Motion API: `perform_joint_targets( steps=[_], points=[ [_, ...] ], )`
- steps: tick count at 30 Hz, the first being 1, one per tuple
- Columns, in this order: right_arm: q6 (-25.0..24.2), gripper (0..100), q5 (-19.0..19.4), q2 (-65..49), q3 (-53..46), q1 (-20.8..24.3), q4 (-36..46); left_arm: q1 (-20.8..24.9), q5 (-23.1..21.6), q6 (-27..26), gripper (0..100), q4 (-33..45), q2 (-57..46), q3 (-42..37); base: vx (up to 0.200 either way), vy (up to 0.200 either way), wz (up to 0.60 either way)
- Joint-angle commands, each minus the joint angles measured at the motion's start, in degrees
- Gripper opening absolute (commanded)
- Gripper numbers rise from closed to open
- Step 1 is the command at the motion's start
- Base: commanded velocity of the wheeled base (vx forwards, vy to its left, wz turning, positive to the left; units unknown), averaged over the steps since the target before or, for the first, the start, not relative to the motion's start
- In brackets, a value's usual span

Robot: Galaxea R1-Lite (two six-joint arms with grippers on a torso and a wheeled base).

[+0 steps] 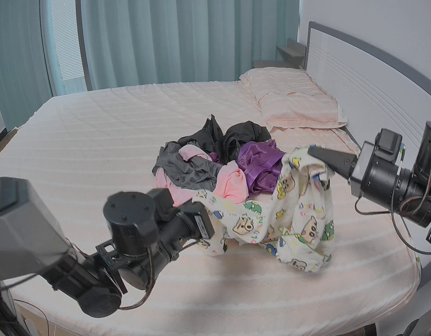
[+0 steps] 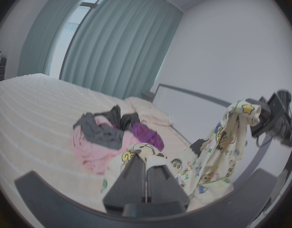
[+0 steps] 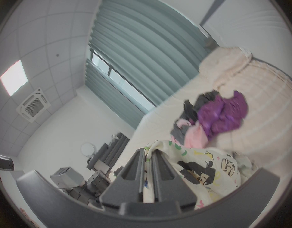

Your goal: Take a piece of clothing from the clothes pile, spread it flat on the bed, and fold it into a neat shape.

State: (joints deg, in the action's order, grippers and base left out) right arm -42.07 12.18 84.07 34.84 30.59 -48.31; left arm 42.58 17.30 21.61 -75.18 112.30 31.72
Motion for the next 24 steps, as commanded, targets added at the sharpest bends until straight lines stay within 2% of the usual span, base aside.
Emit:
perform_joint_targets(
  steps=[1, 3, 6, 14, 15, 19, 24],
  points=[
    [0.0, 0, -4.0, 4.4, 5.1, 3.9, -11.1, 0.9, 5.7, 0.3, 0, 6.9, -15.9, 7.5, 0.000, 0.000, 0.00],
    [0.1, 0, -4.2, 3.0, 5.5, 5.2, -14.0, 2.0, 7.0, -0.3, 0, 10.5, -19.6, 8.3, 0.000, 0.000, 0.00],
    [0.1, 0, -4.2, 2.8, 3.4, 6.8, -13.0, 2.0, 7.0, -0.3, 0, 15.2, -21.7, 6.7, 0.000, 0.000, 0.00],
    [-0.1, 0, -4.1, 5.5, -5.7, 7.0, -13.7, 1.6, 7.2, 1.9, 0, 15.2, -19.7, -3.4, 0.000, 0.000, 0.00],
    [-0.3, 0, -4.0, 6.2, -7.3, 7.1, -13.8, 1.5, 7.2, 4.2, 0, 15.2, -19.0, -4.6, 0.000, 0.000, 0.00],
    [-0.3, 0, -4.3, 6.5, -8.2, 8.3, -13.8, 1.6, 7.2, 8.2, 0, 15.2, -17.0, -6.7, 0.000, 0.000, 0.00],
    [0.0, 0, -4.7, 5.6, -8.9, 9.0, -13.8, 1.7, 7.1, 9.4, 0, 15.2, -16.5, -9.8, 0.000, 0.000, 0.00]
  ],
)
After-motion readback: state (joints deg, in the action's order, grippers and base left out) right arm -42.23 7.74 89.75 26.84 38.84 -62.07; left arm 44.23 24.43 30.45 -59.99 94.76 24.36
